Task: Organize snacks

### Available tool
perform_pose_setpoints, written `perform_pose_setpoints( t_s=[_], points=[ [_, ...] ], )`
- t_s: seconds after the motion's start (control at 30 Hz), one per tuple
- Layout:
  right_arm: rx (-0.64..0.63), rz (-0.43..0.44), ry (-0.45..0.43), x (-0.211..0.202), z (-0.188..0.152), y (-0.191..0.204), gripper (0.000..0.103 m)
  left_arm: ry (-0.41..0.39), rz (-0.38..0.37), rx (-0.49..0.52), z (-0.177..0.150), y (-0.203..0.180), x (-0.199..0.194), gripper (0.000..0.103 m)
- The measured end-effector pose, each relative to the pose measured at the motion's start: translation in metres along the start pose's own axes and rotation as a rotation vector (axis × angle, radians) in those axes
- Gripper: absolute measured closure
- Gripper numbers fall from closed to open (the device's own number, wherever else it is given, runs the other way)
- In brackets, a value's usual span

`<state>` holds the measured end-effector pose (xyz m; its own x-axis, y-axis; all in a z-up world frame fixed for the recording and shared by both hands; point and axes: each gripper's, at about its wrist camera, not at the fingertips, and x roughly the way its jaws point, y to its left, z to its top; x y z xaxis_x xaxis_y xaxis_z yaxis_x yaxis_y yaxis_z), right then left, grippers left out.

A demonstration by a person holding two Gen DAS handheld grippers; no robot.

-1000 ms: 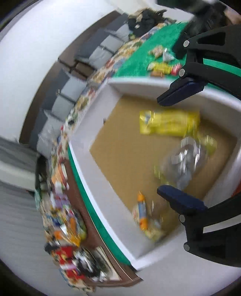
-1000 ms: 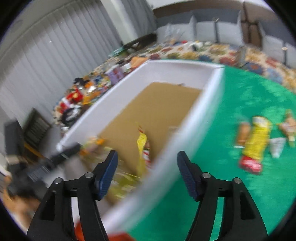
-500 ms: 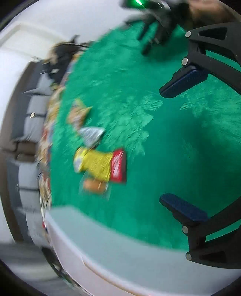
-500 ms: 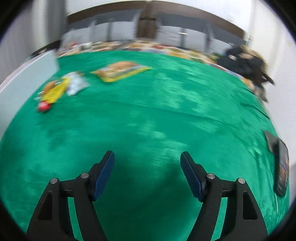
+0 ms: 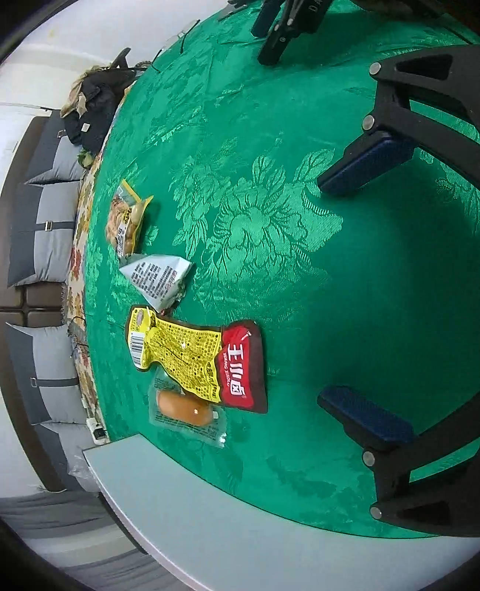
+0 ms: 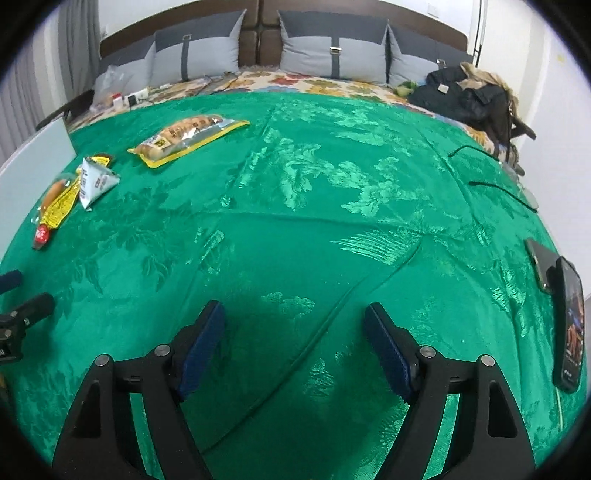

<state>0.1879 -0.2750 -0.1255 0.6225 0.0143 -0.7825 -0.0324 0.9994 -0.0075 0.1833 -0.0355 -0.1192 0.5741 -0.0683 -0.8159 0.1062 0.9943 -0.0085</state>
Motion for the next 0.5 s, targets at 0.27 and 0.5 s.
perform_pose_setpoints(
  t_s=[0.27, 0.5],
  points=[
    [0.025, 0.008, 0.014, 0.0026, 0.0008, -0.0031, 0.014, -0.001, -0.003, -0.004, 0.0001, 0.0006, 0.0001, 0.000],
    [0.023, 0.010, 0.015, 0.0030, 0.0007, -0.0035, 0.012, -0.001, -0.002, -0.003, 0.0002, 0.0004, 0.0001, 0.000]
  ],
)
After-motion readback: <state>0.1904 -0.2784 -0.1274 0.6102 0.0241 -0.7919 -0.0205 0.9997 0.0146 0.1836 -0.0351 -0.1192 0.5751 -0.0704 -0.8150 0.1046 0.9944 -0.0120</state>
